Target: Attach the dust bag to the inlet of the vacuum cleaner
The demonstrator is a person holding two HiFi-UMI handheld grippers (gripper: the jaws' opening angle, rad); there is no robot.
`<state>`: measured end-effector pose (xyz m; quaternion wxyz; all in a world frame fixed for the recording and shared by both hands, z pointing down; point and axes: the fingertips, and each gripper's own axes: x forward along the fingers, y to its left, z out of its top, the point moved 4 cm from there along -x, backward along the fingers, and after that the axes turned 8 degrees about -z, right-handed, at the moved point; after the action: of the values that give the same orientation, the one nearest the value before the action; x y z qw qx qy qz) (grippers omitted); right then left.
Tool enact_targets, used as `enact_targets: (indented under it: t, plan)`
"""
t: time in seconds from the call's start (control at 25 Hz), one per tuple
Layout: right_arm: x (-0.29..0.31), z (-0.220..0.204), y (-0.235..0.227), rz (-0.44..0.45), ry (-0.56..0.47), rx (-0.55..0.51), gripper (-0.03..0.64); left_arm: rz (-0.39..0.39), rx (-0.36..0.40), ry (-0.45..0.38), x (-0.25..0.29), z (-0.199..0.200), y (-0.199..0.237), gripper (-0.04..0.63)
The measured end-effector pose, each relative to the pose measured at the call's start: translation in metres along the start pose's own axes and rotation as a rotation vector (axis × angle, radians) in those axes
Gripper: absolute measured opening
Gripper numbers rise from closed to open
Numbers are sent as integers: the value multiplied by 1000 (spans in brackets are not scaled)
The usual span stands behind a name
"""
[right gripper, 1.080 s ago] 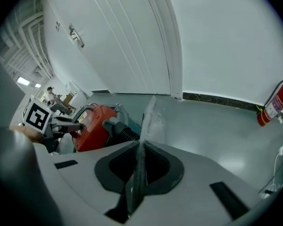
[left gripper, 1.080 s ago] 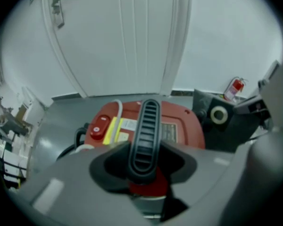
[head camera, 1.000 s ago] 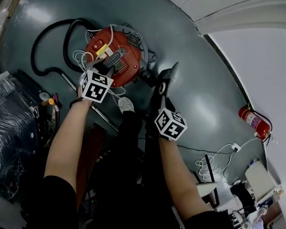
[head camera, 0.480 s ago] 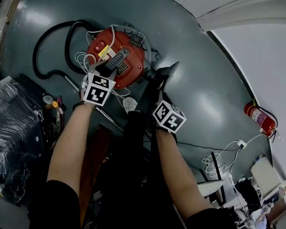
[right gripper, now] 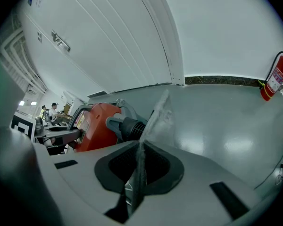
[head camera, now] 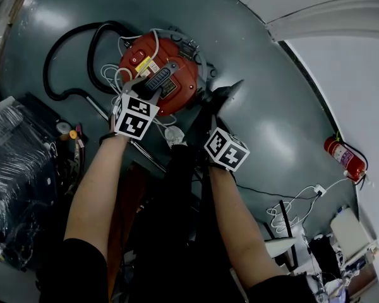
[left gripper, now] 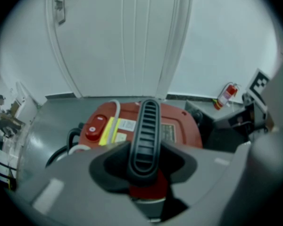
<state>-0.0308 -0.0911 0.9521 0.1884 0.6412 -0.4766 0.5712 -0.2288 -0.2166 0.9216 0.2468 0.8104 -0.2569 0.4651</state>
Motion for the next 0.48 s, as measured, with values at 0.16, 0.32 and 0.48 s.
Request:
enact_targets:
  t: [0.16,0.32,0.48]
  plan:
    - [3,2,1,19,13,28,15,1,7,-20,1,2,1,160]
    - [4,3,4,66,14,45,15,8,0,-19,2,2,1,158]
    - [7,6,10,111,9,-3,15,19,1,-27,3,1,0,153]
